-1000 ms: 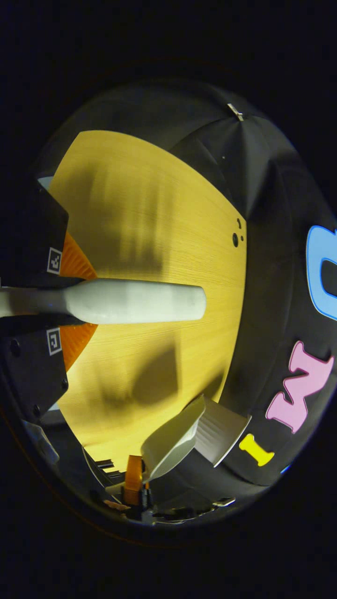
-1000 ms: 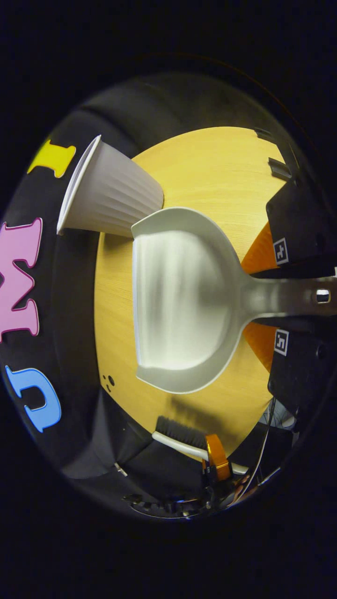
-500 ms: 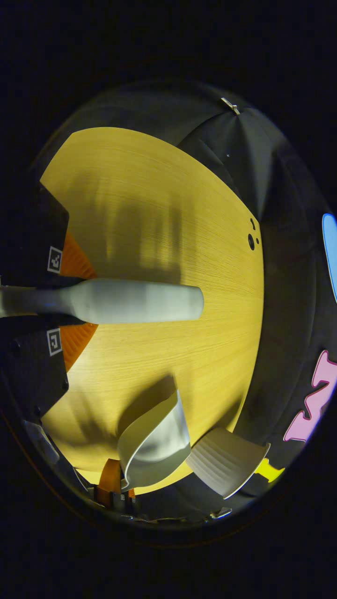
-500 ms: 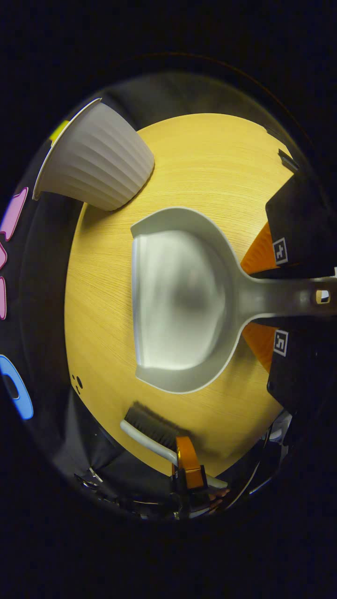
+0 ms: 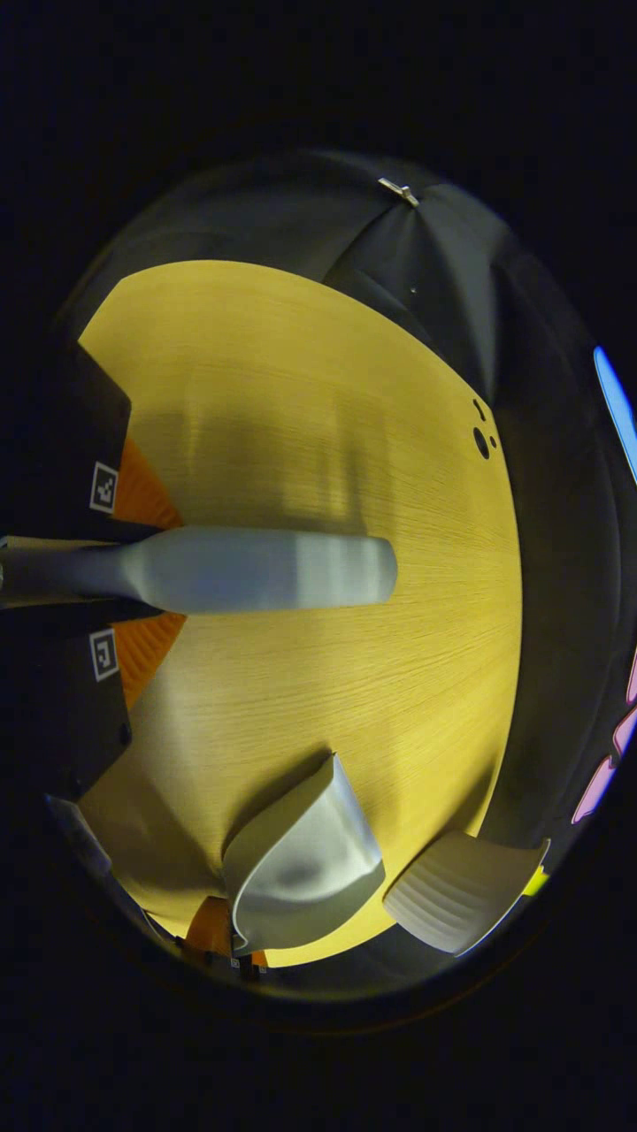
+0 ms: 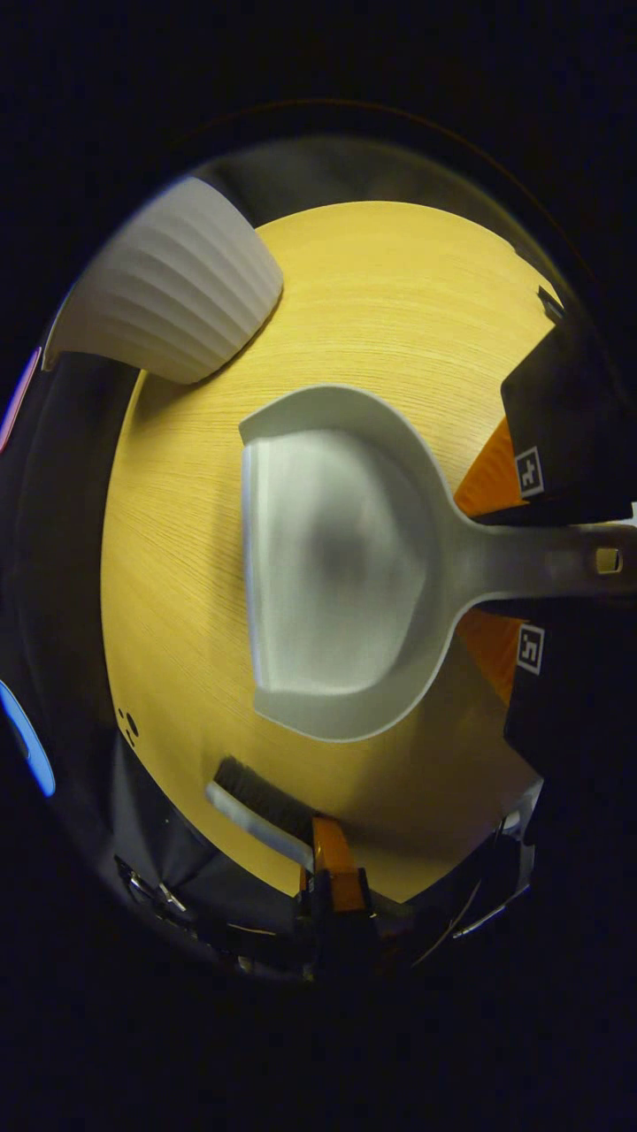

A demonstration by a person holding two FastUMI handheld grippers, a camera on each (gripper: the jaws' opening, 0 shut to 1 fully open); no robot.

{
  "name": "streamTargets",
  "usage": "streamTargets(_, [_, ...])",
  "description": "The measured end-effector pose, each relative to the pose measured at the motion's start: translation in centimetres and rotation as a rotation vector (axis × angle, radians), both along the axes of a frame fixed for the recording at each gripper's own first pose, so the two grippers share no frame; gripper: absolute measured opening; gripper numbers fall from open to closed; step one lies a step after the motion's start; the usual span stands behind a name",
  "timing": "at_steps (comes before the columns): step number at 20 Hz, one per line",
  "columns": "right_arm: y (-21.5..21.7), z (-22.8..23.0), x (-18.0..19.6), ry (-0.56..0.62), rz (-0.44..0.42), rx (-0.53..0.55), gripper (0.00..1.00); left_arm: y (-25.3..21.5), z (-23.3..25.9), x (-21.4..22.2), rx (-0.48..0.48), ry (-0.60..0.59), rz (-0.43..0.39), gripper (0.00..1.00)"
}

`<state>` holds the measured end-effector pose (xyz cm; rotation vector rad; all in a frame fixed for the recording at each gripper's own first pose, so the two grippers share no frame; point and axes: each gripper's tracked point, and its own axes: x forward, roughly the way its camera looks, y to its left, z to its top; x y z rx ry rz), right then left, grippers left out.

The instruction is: Pick up the small broom and dustpan from the desktop, sweep the trash into the dustpan with the broom, and then empty the trash into the garbage bin.

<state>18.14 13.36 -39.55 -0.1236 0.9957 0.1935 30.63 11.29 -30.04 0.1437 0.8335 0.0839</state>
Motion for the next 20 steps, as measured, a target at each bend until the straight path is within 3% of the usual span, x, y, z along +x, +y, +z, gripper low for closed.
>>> streamTargets(1, [0.0, -0.3, -0.2, 0.027, 0.005, 0.003, 0.37, 0.0, 0.1, 0.2, 0.006, 0.004, 0.001, 0.34])
streamTargets(5, [0.6, -0.1, 0.2, 0.034, 0.009, 0.045, 0.40, -0.3, 0.1, -0.4, -0.025, 0.008, 0.020, 0.40])
streamTargets(6, [1.0, -0.2, -0.2, 0.043, 0.017, 0.061, 0.44, -0.6, 0.3, -0.6, -0.051, 0.003, 0.020, 0.55])
streamTargets(7, [0.9, -0.2, -0.2, 0.037, 0.015, 0.056, 0.65, -0.9, 0.5, -0.9, -0.069, -0.004, 0.023, 0.70])
streamTargets(9, [0.9, 1.1, -0.1, -0.016, 0.003, 0.061, 0.86, -1.5, 2.0, -1.4, -0.078, -0.052, 0.015, 0.99])
streamTargets(10, [1.0, 1.7, -0.2, -0.037, -0.003, 0.077, 0.99, -1.4, 3.0, -1.5, -0.067, -0.082, 0.007, 0.98])
streamTargets(13, [1.3, 4.3, -1.2, -0.118, -0.038, 0.097, 0.99, -2.0, 6.5, -2.8, -0.052, -0.173, -0.031, 0.98])
streamTargets(16, [1.2, 7.7, -2.4, -0.256, -0.055, 0.077, 0.99, -2.9, 11.7, -5.1, -0.026, -0.335, -0.068, 0.98])
streamTargets(20, [0.8, 13.7, -4.6, -0.460, -0.061, 0.054, 0.99, -4.4, 16.9, -10.3, -0.021, -0.515, -0.099, 0.98])
